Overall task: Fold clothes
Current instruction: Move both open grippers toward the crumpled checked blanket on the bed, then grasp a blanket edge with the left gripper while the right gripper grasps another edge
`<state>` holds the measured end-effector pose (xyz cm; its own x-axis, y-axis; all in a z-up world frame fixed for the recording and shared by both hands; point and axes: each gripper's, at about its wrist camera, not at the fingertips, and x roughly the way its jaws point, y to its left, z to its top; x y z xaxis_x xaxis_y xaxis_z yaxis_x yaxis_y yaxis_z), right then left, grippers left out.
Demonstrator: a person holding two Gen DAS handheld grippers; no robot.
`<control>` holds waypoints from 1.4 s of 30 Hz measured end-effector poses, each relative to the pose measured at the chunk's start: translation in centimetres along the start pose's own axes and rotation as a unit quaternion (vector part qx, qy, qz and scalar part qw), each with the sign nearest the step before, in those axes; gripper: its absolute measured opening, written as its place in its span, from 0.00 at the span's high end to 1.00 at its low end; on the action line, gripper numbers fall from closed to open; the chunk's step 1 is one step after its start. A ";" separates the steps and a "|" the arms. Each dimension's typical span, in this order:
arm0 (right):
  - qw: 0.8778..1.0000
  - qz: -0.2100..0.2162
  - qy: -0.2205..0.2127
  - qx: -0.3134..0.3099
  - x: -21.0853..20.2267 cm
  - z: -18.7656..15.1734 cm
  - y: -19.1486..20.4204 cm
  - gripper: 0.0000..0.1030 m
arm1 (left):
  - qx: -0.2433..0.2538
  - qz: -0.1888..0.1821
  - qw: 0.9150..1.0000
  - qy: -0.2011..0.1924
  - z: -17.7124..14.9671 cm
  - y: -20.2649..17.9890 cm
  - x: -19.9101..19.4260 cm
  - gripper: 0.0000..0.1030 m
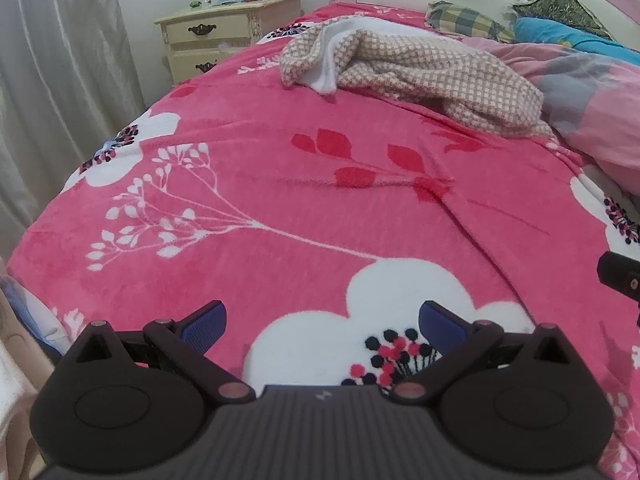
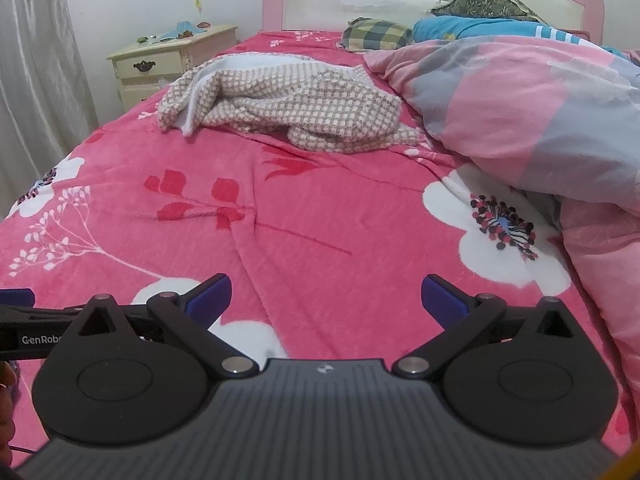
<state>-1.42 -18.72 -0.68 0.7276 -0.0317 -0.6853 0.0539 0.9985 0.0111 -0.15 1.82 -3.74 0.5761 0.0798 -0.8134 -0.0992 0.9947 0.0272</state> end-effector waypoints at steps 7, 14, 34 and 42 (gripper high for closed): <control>1.000 0.000 0.003 0.000 0.3 0.0 0.1 0.01 | -0.001 0.001 1.000 0.004 0.0 0.2 0.4 0.00; 1.000 -0.001 0.004 -0.001 0.4 0.1 0.2 0.01 | -0.003 0.003 1.000 0.008 0.0 0.3 0.6 0.00; 0.987 -0.008 -0.094 -0.129 7.4 2.6 -0.8 0.01 | 0.015 0.009 0.992 -0.125 8.7 1.2 7.8 0.00; 0.954 -0.007 -0.146 -0.260 16.3 10.4 1.5 0.01 | 0.006 0.007 0.986 -0.166 17.4 0.5 16.4 0.00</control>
<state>17.61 -18.24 -4.25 0.8929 0.0196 -0.4499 -0.2267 0.8827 -0.4116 23.37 4.75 -6.97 0.8084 0.1088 -0.5785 -0.1005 0.9939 0.0465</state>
